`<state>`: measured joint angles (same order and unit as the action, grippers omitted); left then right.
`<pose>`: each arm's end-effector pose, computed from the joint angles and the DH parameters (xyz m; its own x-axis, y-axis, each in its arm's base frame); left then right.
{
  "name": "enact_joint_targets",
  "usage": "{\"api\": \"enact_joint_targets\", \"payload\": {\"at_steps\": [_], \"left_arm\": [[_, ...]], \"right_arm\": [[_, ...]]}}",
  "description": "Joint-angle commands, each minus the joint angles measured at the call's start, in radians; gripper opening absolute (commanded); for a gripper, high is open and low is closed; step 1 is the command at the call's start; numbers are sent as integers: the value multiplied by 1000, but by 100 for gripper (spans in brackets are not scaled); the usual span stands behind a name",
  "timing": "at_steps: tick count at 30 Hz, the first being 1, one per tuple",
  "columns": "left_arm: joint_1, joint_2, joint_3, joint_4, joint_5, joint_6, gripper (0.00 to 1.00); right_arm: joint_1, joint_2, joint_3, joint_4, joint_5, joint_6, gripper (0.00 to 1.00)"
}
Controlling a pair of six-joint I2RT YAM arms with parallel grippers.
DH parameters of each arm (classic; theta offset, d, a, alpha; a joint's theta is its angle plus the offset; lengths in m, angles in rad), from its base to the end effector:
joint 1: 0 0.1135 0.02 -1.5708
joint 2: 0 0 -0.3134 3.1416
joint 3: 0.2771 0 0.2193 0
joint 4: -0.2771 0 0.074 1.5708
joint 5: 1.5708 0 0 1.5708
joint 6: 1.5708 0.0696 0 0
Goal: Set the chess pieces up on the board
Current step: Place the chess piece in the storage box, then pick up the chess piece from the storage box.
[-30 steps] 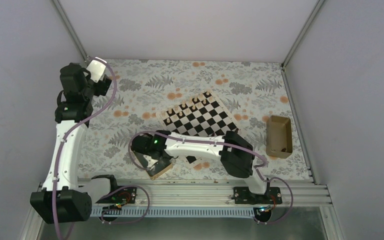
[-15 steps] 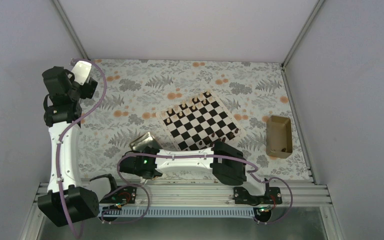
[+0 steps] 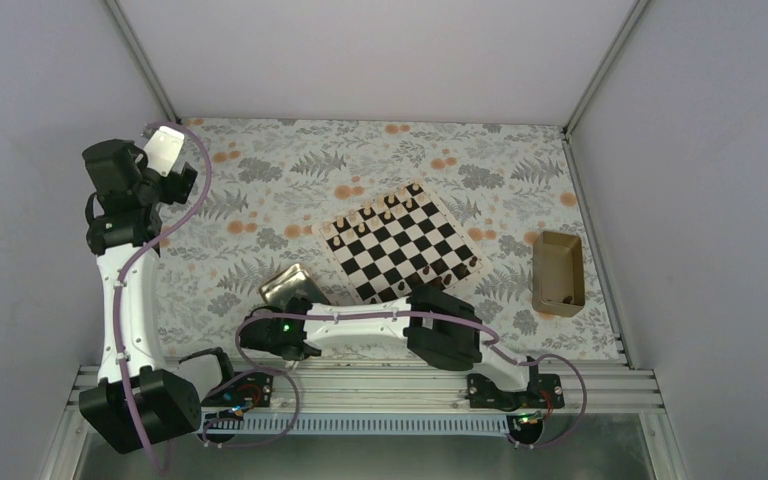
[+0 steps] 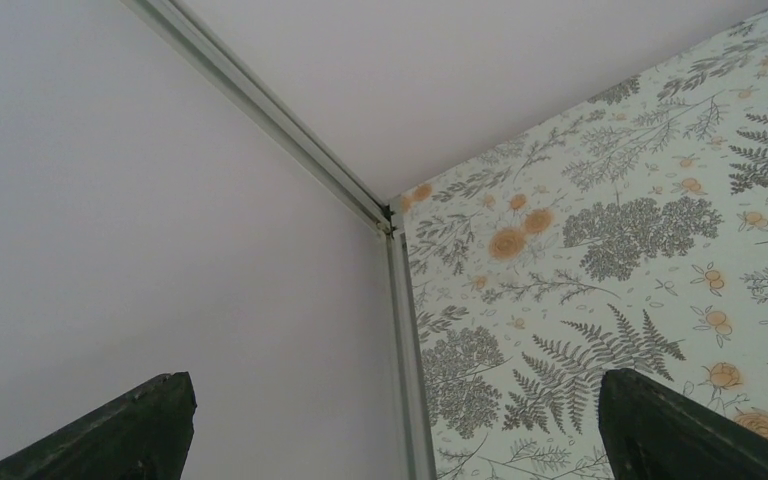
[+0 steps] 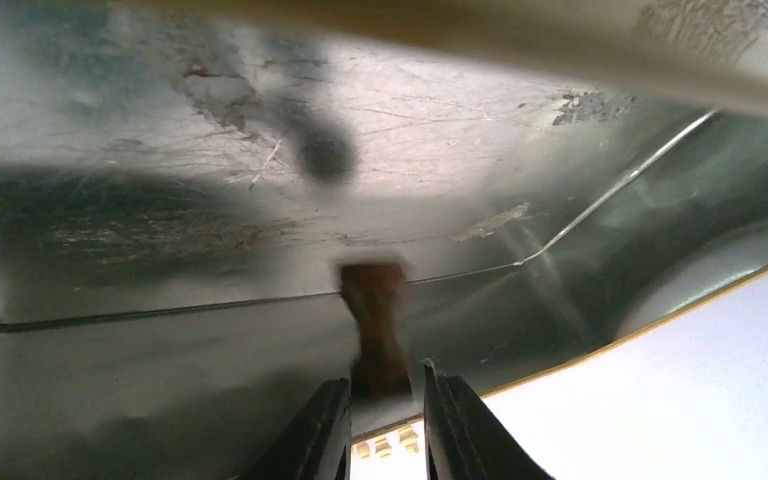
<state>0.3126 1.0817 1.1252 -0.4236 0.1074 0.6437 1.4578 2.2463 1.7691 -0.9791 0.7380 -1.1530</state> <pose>0.2058 0.0587 0.4061 -0.4090 0.4949 -0.7667 0.0431 0.8497 0.5255 0.0967 0.4371 0.1898 0.6185 -0.5466 0.5646 -0.3971 -0.8374 -0.3756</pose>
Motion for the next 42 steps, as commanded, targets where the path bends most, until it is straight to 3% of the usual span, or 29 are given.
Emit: {"api": "enact_joint_targets", "payload": {"at_steps": [1, 6, 11, 16, 21, 30, 37, 42], "left_arm": [[17, -8, -12, 13, 45, 7, 100], [30, -8, -20, 19, 61, 2, 100], [37, -6, -21, 20, 70, -5, 100], [43, -6, -17, 17, 87, -10, 100], [57, 12, -12, 19, 133, -35, 100], [62, 21, -4, 20, 169, -102, 100], [62, 15, -17, 33, 165, -131, 100], [62, -3, -37, 62, 138, -160, 100]], "right_arm": [[-7, 16, -5, 13, 58, -107, 26], [-16, 10, 0, 48, 64, -109, 44], [-40, 1, 118, -76, -51, -2, 50], [-120, -90, 143, -154, -241, 83, 51], [-238, -191, 158, -185, -580, 120, 52], [-363, -242, 102, -101, -978, 179, 53], [-361, -211, 36, -66, -1047, 213, 44], [-356, -199, -10, 10, -1000, 243, 43]]}}
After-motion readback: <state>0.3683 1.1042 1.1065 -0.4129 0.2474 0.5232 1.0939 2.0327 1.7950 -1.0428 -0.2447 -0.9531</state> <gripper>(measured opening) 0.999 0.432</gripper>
